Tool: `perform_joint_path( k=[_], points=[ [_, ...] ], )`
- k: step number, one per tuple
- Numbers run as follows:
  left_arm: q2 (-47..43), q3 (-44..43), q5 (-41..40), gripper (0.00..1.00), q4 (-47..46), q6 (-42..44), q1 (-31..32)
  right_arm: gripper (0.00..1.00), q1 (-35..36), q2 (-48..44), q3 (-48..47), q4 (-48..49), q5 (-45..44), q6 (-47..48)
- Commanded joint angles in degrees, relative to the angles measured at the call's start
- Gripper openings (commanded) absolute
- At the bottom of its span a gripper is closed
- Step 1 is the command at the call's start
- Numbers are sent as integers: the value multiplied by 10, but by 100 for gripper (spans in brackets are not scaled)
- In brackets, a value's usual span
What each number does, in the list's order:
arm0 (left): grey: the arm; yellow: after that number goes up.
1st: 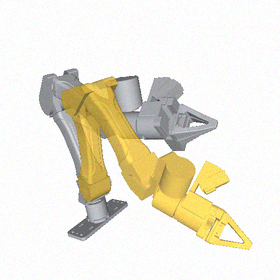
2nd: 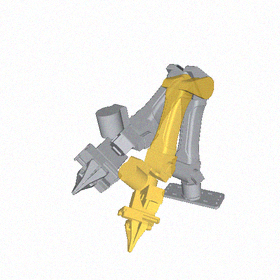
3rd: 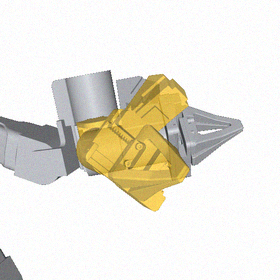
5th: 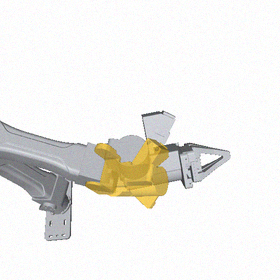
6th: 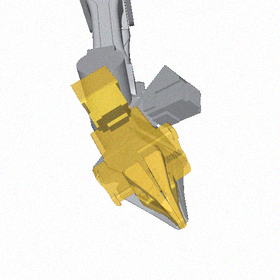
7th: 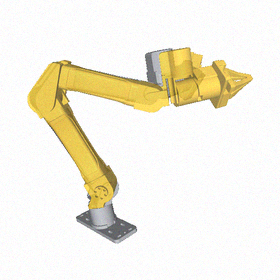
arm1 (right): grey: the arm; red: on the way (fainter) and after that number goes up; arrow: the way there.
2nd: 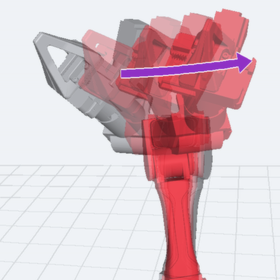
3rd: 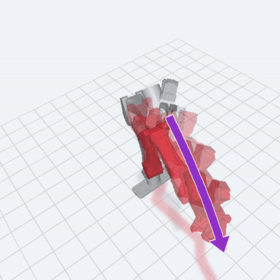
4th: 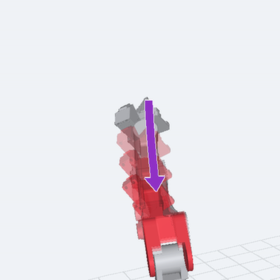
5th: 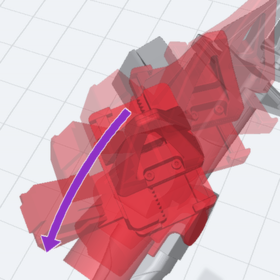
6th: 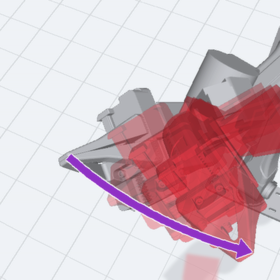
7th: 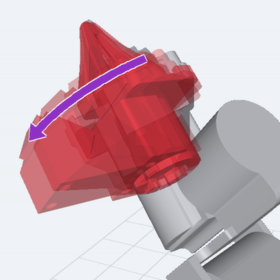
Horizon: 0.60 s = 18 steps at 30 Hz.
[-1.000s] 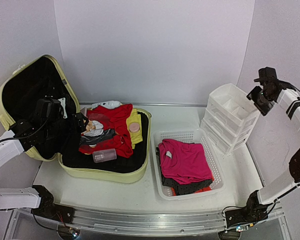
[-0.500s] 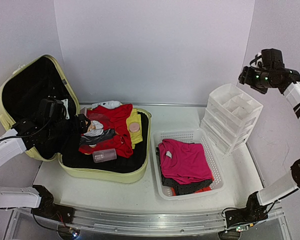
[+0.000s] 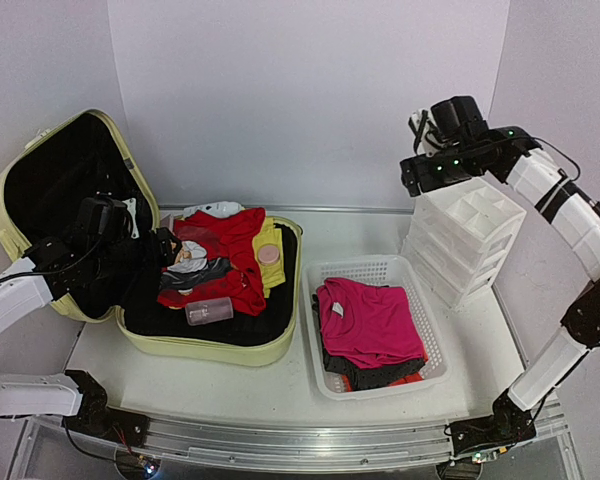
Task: Open, take out, and arrange the luggage
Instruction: Adjust the storage box at the corner of the board, then pick up the storage box from the corner of the board.
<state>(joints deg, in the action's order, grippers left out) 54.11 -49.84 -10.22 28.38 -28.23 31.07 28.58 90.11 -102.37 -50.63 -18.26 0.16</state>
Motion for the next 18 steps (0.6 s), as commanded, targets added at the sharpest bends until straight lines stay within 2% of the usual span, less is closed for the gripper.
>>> perform_joint_path(
  k=[1, 10, 18],
  points=[
    [1, -21, 5, 86, -26, -4, -2, 89, 46, 21, -23, -3, -96, 84],
    [1, -21, 7, 86, -26, -6, -2, 90, 117, 91, -16, 8, -271, 168],
    [-4, -16, 6, 86, -25, -7, -2, 93, 131, 98, 11, 41, -313, 201]
  ],
)
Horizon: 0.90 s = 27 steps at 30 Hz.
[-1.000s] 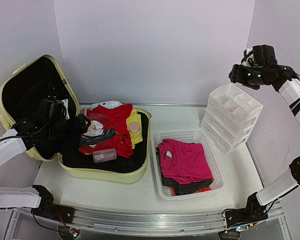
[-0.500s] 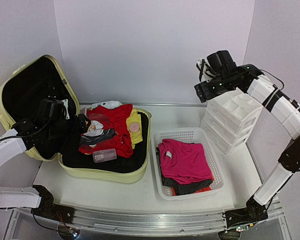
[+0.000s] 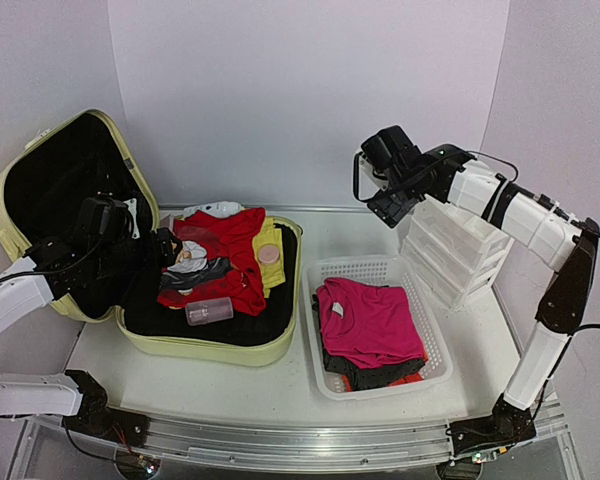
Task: Open, take out, and arrange the luggage
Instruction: Pick up the storage box from the corner of the board.
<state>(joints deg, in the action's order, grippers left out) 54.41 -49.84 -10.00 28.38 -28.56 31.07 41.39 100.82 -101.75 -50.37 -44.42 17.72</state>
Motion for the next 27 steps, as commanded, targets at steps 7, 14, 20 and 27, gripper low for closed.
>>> perform_joint_path(
  k=[7, 14, 20, 27],
  points=[
    [-2, -19, 4, 86, -26, -4, -2, 94, 4, 3, 18, 57, -71, 44],
    [1, -22, 5, 86, -26, -4, -2, 94, 11, 23, 21, 67, -91, 52],
    [6, -24, 4, 86, -26, -4, -2, 94, 18, 46, 26, 75, -107, 61],
    [-1, -19, 6, 86, -26, -4, -2, 95, 27, 69, 26, 81, -141, 74]
  ],
)
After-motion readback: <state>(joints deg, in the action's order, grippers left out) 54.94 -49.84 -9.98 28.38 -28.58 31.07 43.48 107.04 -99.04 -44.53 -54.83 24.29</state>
